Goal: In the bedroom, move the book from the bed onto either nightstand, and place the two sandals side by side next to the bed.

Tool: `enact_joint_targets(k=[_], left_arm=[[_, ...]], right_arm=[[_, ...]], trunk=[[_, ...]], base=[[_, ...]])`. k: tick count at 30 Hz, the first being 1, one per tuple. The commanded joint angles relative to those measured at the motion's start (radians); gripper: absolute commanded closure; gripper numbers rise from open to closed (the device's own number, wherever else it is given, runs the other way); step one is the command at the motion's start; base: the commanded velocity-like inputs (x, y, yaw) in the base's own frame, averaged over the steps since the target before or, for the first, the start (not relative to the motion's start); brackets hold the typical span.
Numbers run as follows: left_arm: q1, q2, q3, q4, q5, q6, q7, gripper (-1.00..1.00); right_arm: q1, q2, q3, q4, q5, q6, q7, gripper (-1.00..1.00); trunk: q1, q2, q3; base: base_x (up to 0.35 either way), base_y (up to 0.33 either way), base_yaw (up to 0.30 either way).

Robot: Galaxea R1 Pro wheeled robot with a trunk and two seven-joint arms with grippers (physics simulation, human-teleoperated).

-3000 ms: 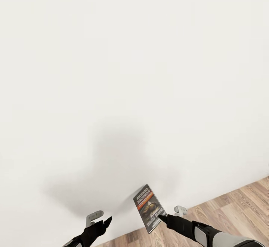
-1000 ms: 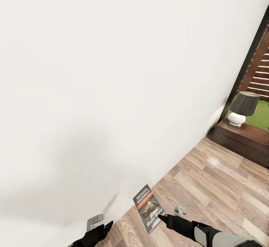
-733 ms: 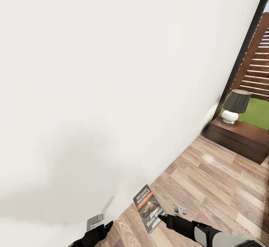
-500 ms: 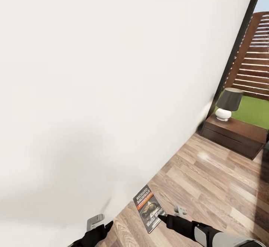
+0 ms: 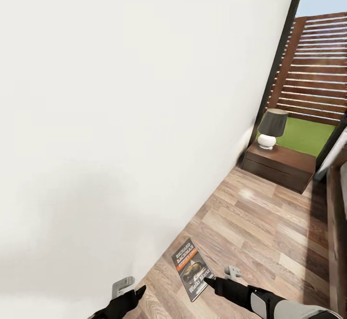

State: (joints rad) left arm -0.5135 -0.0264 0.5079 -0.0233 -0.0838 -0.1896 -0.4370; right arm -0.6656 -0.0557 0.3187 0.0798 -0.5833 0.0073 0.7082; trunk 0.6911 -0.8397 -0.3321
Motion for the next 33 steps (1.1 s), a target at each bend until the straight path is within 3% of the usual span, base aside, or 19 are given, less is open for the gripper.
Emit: enact_joint_targets(k=[1,18,24,33], left_arm=[[0.000,0.000,0.007,0.000,-0.009,-0.004,-0.002,-1.00],[0.000,-0.001,0.007,0.000,-0.009,-0.004,-0.002,-1.00],[0.000,-0.001,0.007,0.000,-0.009,-0.004,-0.002,-1.00],[0.000,-0.001,0.007,0.000,-0.010,-0.004,-0.002,-1.00]], right_arm=[[-0.002,0.000,0.005,0.003,-0.011,0.001,0.006,1.00],[-0.002,0.000,0.005,0.003,-0.011,0.000,0.005,1.00],[-0.002,0.000,0.005,0.003,-0.011,0.001,0.005,1.00],[-0.002,0.000,0.005,0.003,-0.011,0.001,0.005,1.00]], trunk=[[0.000,-0.001,-0.002],[0.000,-0.001,-0.005],[0.000,-0.001,-0.005],[0.000,-0.001,-0.008]], base=[[0.087,-0.005,-0.210],[0.265,-0.072,-0.050],[0.054,-0.010,-0.039],[0.003,-0.001,-0.228]])
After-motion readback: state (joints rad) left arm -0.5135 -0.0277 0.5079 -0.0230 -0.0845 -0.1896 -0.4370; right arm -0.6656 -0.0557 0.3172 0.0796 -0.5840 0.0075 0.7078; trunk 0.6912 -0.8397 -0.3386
